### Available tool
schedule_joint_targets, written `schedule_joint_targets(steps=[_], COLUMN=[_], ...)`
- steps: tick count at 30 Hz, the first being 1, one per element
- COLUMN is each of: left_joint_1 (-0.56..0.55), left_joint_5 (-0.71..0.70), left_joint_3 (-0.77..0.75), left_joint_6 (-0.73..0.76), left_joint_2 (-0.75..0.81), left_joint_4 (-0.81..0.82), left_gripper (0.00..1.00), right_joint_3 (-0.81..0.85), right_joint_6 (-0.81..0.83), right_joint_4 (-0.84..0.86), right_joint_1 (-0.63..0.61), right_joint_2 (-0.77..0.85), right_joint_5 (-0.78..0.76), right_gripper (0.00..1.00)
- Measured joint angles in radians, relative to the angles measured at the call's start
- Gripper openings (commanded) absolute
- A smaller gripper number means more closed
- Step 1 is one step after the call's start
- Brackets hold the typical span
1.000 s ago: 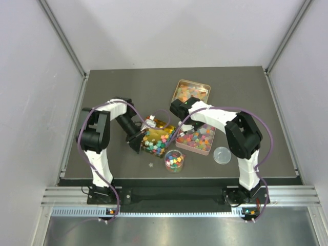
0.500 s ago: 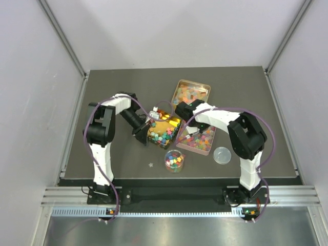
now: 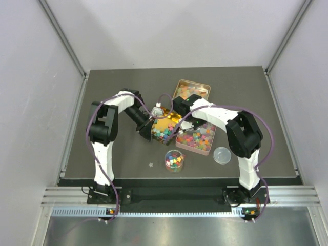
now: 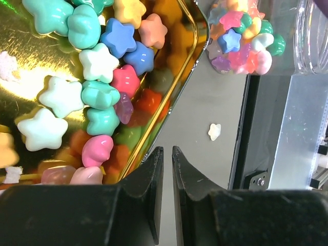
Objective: Pack the candies
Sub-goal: Move the storage box to the center of the board, then scoop the fake candies from the storage box.
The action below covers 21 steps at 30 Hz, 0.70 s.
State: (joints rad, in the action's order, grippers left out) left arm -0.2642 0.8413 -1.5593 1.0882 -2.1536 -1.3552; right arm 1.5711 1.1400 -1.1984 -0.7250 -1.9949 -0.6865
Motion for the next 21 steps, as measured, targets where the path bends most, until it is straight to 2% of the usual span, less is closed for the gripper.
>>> schedule_joint_targets(steps=[5,8,13,17,21], left_joint_1=[0.004,0.026,0.134,0.231,0.253], left_joint_5=[0.024,0.032,0.061,0.049,0.001], left_joint_3=[0.0,-0.008,-0.145,-0.191,-0.176], left_joint_6=[-0.006,-0.021,-0.068,-0.171,-0.254], left_joint_2=[0.014,0.082,0.179,0.178,0.101], left_joint_4=[0.002,0.001,0.001,0.037,0.113], left_gripper=[0.17,0.17,0.18,0.18,0.18], right_joint_3=[0.0,0.0,0.0,0.0,0.0], right_joint_6=[-0.011,-0.019,-0.052,-0.079,-0.103], right_joint_4=[-0.02,-0.033,-0.083,-0.111,-0.121], right_joint_1=[-0.012,-0.014,-0.017,-0.017,-0.017], right_joint_2=[0.0,0.0,0.0,0.005,0.009], right_joint_5=[0.003,0.003,-0.004,-0.023,-0.044], right_gripper=[0.0,0.0,0.0,0.0,0.0])
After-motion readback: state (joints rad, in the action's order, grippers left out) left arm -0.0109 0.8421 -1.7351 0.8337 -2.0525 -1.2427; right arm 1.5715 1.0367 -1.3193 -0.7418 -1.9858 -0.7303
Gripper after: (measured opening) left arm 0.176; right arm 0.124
